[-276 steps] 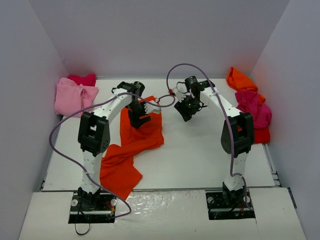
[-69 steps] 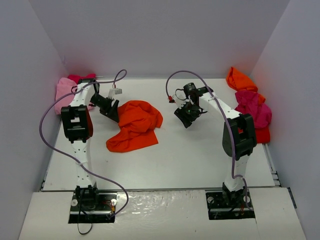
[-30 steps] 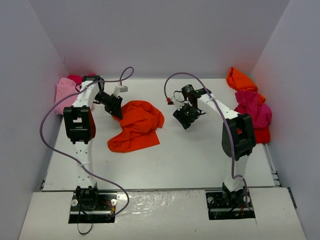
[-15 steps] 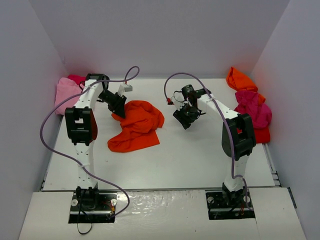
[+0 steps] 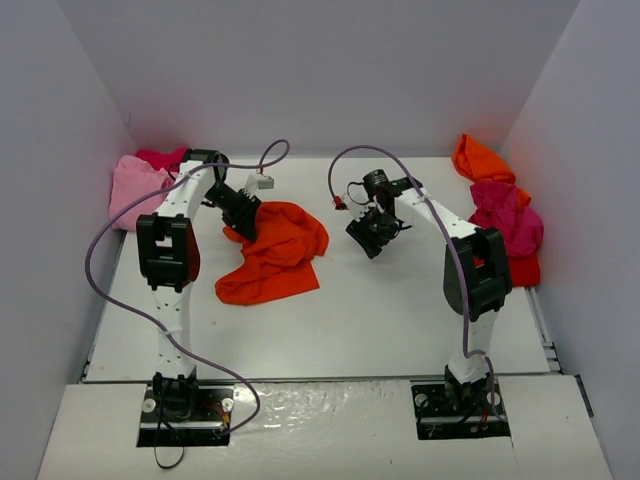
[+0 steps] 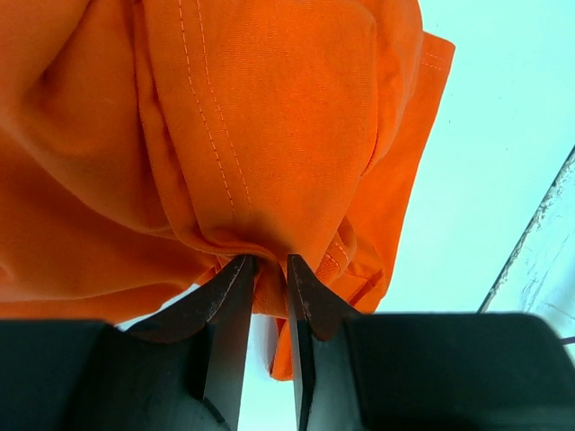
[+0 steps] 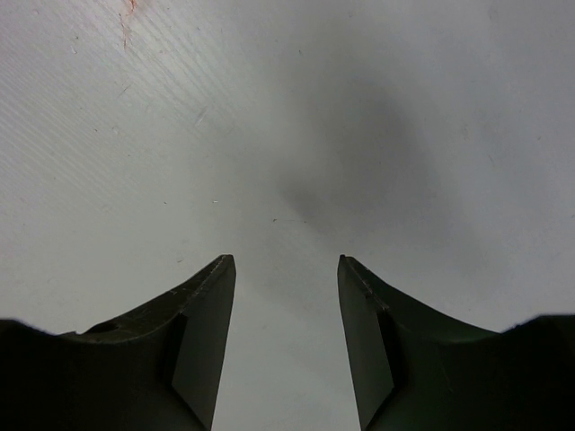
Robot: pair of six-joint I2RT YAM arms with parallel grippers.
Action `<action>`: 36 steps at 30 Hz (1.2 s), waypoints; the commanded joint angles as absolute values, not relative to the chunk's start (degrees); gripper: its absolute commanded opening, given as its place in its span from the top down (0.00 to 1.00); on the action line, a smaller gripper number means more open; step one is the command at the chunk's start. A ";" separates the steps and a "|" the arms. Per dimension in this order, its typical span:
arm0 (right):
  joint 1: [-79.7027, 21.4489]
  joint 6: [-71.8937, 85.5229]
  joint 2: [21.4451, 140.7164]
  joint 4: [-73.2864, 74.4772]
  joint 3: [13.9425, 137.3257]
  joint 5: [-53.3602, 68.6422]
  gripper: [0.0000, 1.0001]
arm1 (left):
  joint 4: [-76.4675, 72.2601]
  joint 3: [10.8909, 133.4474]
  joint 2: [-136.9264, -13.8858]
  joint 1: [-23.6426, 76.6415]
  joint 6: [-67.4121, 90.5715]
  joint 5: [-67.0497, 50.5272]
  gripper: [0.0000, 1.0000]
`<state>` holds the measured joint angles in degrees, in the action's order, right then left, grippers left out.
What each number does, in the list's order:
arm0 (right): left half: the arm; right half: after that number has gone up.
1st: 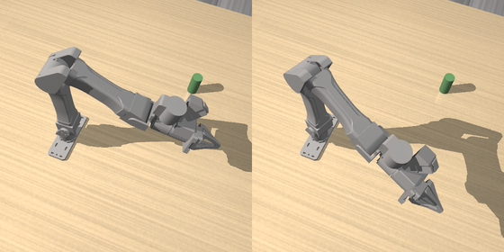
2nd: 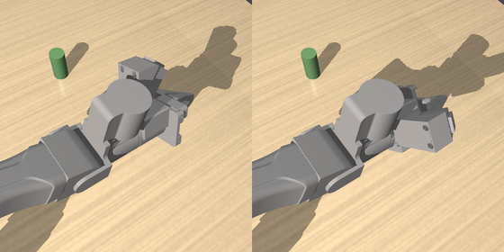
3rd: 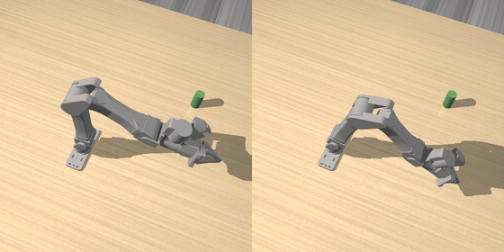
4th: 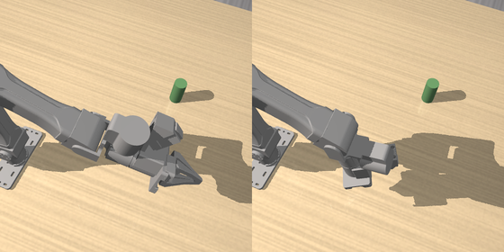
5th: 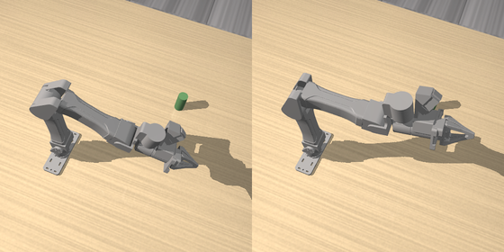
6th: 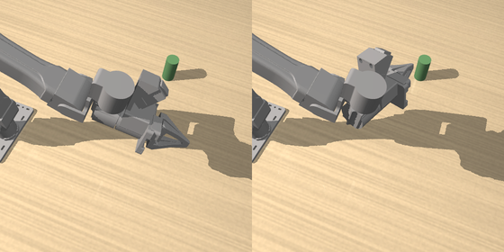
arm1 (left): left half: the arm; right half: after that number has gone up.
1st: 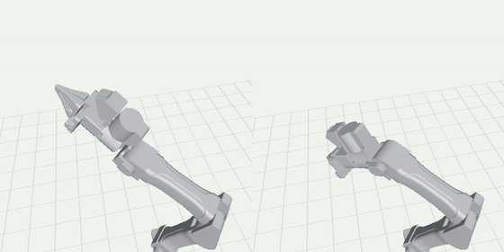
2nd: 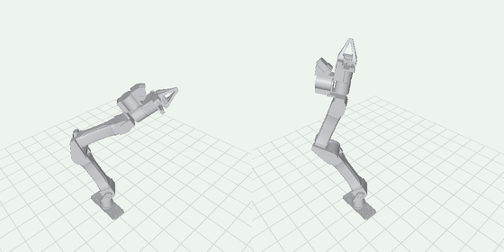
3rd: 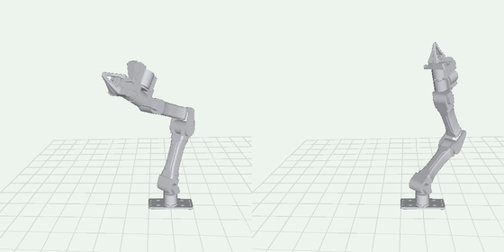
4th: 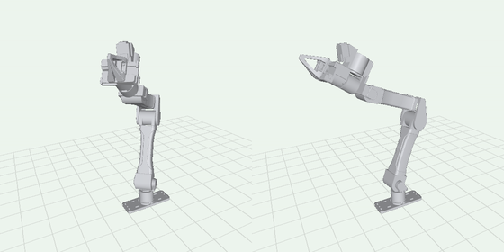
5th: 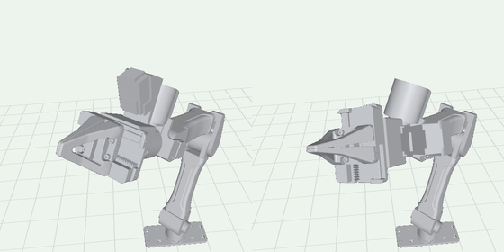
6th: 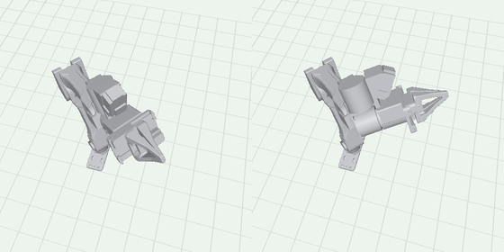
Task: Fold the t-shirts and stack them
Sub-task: Flatten out the tshirt
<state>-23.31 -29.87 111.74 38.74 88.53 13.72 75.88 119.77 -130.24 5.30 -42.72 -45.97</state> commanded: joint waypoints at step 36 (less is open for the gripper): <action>-23.67 -29.44 109.86 37.62 87.10 13.18 0.53 | 77.08 117.36 -128.14 6.65 -39.26 -40.28 0.71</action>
<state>-23.31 -29.85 111.74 37.45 86.89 13.49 75.80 116.03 -130.52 5.54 -39.79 -40.35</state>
